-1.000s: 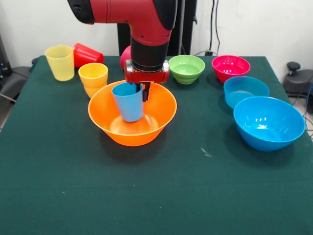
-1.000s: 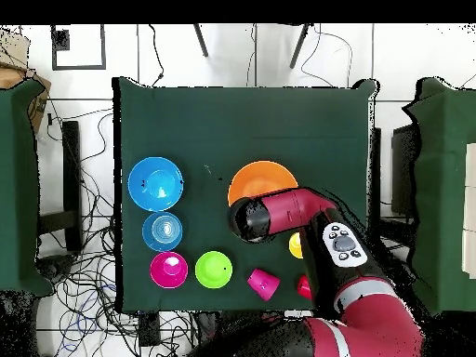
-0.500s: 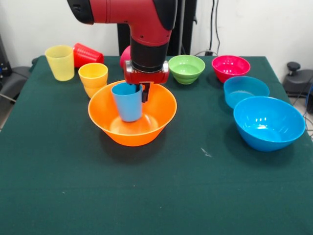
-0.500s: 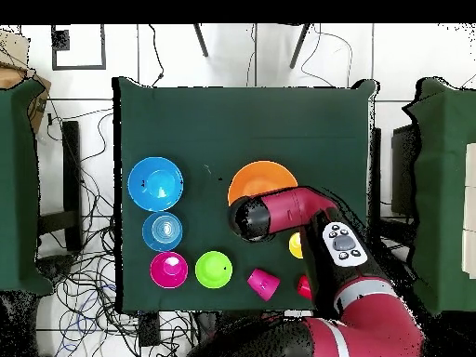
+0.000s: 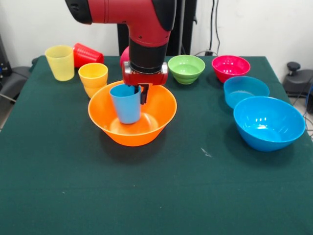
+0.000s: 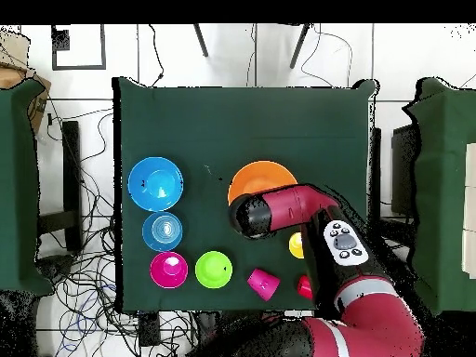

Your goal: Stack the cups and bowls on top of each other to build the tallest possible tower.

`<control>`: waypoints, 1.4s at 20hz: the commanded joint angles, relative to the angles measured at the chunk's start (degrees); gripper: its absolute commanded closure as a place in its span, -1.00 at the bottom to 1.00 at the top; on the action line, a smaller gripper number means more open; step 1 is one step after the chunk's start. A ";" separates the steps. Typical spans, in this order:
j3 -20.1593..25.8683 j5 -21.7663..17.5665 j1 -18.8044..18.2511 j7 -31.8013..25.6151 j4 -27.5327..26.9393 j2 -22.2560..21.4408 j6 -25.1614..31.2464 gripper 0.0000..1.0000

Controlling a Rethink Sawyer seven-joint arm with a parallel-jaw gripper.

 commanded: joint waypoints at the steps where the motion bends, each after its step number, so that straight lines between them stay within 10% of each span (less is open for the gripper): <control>1: 1.59 -2.43 1.38 -0.52 -4.38 2.21 -2.67 1.00; 28: 1.04 -1.87 2.32 0.70 -5.23 3.12 -3.30 1.00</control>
